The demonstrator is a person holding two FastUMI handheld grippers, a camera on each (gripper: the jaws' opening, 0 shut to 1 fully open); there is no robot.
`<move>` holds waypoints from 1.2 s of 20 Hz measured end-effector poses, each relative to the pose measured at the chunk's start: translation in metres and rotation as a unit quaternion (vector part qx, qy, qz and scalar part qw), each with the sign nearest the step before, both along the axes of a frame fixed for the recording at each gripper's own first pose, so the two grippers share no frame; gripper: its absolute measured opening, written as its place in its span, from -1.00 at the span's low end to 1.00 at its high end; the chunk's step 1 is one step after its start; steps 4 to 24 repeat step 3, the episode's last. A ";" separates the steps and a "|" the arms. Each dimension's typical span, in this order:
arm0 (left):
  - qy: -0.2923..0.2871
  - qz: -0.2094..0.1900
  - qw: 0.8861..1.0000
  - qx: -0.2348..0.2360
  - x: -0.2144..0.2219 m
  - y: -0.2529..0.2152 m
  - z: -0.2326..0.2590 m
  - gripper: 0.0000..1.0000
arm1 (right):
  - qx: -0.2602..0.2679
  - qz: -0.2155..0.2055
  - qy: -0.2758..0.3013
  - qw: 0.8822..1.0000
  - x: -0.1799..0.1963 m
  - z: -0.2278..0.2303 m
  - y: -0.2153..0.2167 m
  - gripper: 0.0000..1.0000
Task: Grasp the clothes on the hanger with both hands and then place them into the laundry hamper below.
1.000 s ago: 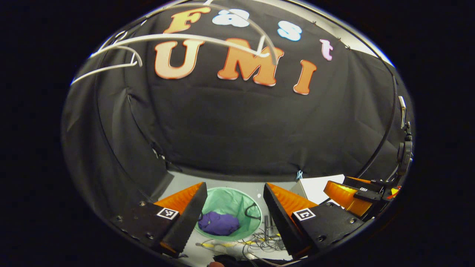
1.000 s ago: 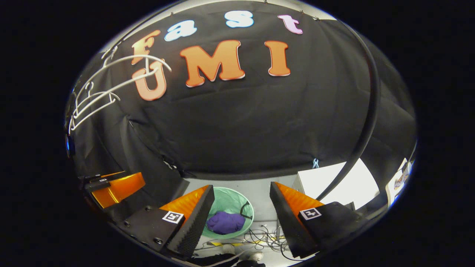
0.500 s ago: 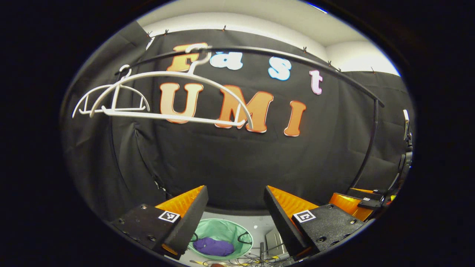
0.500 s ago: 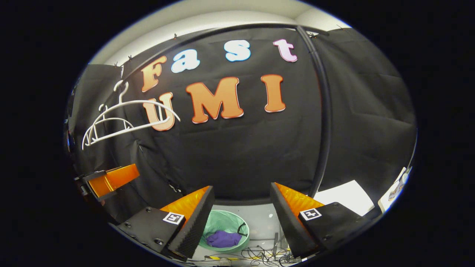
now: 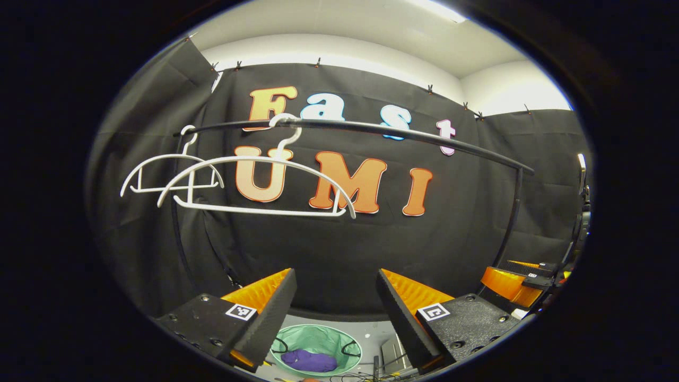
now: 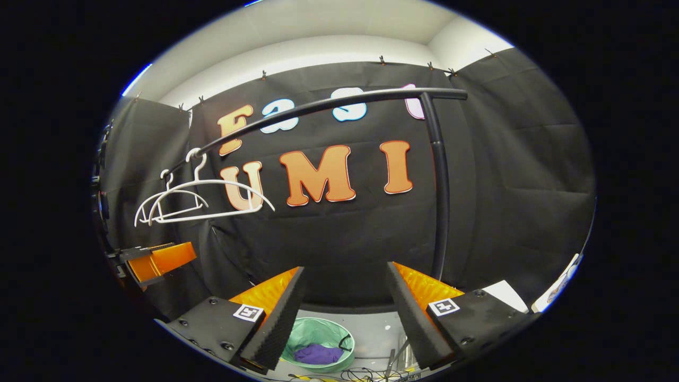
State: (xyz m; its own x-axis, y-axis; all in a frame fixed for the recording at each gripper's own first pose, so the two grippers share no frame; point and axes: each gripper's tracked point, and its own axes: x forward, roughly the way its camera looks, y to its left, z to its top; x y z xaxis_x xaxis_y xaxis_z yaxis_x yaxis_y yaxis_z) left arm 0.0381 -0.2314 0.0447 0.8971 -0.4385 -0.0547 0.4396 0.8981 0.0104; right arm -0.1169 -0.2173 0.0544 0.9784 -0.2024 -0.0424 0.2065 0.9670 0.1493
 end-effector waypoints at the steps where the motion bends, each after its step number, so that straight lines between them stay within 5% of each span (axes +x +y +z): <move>1: -0.004 0.004 1.000 0.000 -0.002 0.004 0.003 0.86 | -0.002 0.001 -0.001 1.000 -0.002 0.003 0.000 0.77; 24: -0.011 0.014 1.000 0.000 -0.003 0.013 0.011 0.84 | -0.005 0.003 -0.009 1.000 -0.004 0.012 0.002 0.77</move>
